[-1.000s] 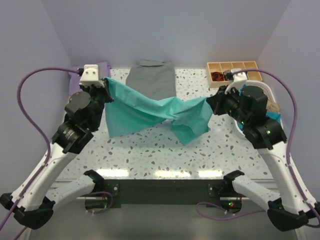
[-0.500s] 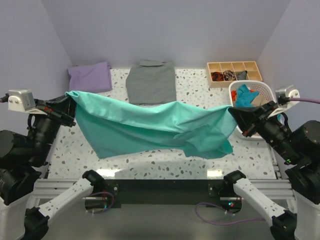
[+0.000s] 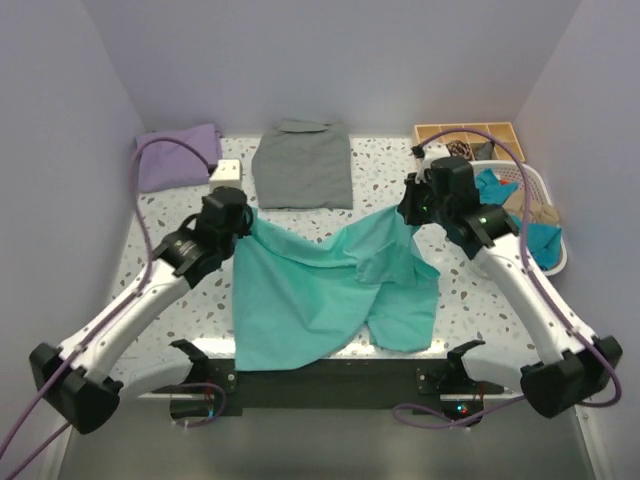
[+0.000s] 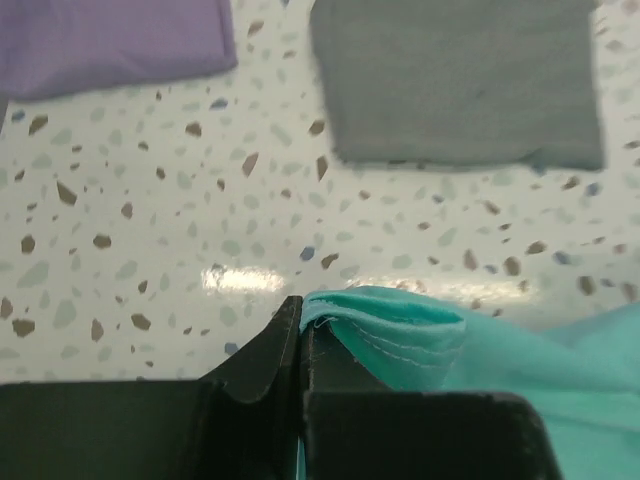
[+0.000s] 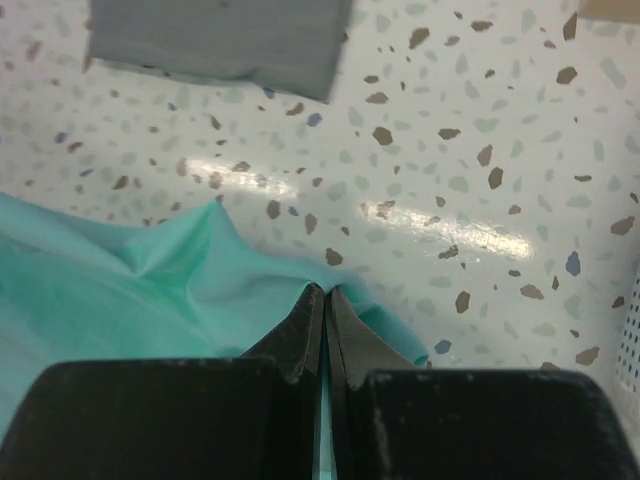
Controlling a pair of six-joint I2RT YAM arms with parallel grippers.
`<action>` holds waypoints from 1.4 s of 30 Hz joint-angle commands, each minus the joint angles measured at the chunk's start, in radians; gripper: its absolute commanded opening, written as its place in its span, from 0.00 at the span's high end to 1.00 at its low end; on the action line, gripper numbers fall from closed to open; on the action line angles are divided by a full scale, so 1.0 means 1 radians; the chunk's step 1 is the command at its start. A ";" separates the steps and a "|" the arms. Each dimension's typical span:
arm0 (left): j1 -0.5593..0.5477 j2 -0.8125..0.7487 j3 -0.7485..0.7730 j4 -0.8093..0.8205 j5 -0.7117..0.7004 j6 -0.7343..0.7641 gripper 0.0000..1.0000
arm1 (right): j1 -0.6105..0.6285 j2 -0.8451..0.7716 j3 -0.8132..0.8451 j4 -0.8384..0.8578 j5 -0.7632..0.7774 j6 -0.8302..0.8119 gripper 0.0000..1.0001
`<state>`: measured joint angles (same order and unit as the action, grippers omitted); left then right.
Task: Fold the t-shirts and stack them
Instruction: Flatten the tshirt out
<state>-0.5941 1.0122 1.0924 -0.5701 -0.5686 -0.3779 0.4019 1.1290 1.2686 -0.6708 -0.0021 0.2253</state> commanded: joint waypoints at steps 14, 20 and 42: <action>0.254 0.305 -0.160 0.377 -0.031 0.011 0.94 | -0.097 0.440 0.025 0.169 0.248 0.006 0.19; 0.254 0.336 -0.154 0.380 0.004 0.014 0.97 | -0.109 0.394 -0.155 0.224 0.004 0.072 0.31; 0.254 0.345 -0.144 0.345 0.004 0.017 0.99 | -0.172 0.583 -0.322 0.476 -0.233 0.230 0.61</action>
<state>-0.3424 1.3617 0.9329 -0.2516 -0.5472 -0.3740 0.2321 1.6897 0.9203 -0.2356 -0.2108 0.4355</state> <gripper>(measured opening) 0.047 0.413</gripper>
